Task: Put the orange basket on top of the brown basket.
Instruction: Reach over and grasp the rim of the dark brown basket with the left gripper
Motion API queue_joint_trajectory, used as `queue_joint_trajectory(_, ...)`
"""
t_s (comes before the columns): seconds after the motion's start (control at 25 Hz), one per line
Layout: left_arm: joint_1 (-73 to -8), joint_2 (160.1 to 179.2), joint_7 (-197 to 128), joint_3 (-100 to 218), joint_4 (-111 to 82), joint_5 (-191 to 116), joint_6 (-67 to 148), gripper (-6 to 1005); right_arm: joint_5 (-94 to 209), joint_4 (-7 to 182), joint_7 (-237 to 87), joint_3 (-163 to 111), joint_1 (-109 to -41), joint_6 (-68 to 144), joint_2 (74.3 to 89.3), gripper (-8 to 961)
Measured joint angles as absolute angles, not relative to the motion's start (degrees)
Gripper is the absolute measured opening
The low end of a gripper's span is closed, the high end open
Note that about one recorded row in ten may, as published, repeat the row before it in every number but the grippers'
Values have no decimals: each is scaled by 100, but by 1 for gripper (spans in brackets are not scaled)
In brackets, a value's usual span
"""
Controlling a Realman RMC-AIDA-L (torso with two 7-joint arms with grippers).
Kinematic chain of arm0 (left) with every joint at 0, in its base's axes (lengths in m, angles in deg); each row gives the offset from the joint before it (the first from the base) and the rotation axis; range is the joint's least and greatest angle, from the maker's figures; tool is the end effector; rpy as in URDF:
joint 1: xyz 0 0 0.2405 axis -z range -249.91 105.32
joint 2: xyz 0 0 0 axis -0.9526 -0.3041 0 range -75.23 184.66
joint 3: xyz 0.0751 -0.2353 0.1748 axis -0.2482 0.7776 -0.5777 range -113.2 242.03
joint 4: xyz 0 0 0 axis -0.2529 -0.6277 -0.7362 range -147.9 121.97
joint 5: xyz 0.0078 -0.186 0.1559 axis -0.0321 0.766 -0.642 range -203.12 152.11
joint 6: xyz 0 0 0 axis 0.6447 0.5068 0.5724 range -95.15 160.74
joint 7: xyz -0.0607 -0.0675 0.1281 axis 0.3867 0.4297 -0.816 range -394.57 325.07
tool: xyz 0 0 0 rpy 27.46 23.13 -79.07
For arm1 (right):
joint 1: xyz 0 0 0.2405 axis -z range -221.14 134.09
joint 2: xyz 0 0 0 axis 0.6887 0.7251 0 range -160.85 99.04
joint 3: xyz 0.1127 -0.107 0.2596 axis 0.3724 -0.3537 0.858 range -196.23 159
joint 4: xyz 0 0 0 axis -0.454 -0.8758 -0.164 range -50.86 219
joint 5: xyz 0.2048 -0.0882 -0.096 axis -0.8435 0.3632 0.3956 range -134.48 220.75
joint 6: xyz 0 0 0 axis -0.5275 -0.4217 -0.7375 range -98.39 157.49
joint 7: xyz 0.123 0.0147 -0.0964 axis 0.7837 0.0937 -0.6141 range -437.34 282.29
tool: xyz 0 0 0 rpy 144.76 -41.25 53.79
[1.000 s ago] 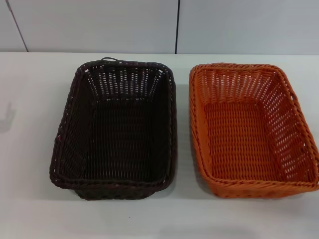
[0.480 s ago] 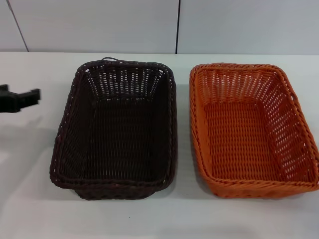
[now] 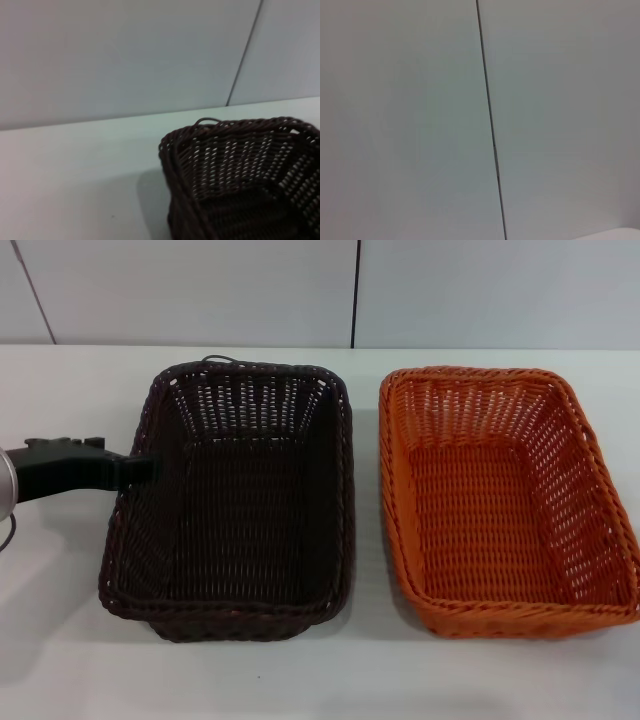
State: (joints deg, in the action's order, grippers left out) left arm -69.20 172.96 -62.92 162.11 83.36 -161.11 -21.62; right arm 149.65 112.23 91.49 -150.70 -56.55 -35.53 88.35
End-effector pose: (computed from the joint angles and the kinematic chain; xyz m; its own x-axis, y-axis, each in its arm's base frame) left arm -0.2744 0.3664 0.0342 0.6622 0.5924 0.4589 0.7255 -0.3538 -0.5903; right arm 0.4118 0.3274 -0.0489 0.6429 0.0314 -0.7653 -0.7443 0.2618 -0.6144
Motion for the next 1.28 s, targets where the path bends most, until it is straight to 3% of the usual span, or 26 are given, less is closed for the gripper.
queue_joint_trajectory(0.48, -6479, 17293, -6254, 16141, 7291, -16240, -1861, 690, 14983, 11219, 9140, -15053, -5699, -3550, 8825, 722)
queue_joint_trajectory(1.28, -6418, 17263, -6813, 15968, 7167, -16222, -2018, 649, 15005, 11256, 9126, -15062, -5684, -3590, 8827, 722)
